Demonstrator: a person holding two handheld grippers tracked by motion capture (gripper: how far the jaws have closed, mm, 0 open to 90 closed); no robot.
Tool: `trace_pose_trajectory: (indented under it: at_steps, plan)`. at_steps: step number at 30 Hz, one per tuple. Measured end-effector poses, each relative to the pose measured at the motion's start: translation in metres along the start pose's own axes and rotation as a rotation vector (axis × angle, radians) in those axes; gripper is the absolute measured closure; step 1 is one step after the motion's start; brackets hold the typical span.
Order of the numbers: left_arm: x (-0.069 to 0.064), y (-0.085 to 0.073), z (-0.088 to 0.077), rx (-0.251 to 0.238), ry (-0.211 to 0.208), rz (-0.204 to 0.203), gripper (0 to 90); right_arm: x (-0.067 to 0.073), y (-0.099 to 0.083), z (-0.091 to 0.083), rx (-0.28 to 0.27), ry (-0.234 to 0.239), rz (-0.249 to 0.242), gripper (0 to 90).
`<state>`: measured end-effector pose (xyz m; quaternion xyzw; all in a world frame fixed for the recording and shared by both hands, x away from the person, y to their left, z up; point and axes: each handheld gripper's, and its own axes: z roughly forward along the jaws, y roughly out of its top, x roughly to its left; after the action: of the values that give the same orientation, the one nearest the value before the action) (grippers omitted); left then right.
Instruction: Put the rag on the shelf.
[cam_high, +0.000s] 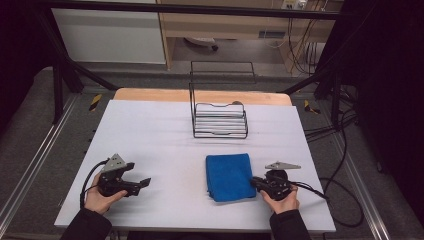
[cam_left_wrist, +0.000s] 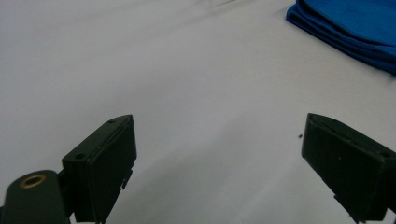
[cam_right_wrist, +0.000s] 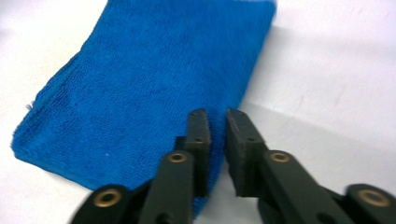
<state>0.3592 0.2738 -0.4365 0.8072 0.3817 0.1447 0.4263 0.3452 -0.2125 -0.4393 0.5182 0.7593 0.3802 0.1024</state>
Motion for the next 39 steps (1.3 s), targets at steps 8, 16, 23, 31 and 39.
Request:
trace_pose_trajectory:
  at_steps: [8,16,23,31,39]
  plan:
    - [-0.007,0.008,0.006,0.016,0.005,-0.004,5.8,-0.017,0.009,-0.008,-0.123,0.024,-0.150,41.6]
    - [-0.022,0.031,0.020,0.022,-0.003,-0.003,5.3,-0.029,0.013,-0.001,-0.143,0.086,-0.159,16.0]
    - [-0.041,0.054,0.037,0.027,-0.024,0.017,7.3,-0.031,0.015,-0.002,-0.147,0.089,-0.179,5.7]
    - [-0.065,0.084,0.067,0.030,-0.049,0.023,10.9,-0.029,0.013,-0.001,-0.129,0.084,-0.185,5.1]
    - [-0.081,0.102,0.106,0.067,-0.046,-0.008,18.5,-0.030,0.013,-0.003,-0.138,0.076,-0.185,4.9]
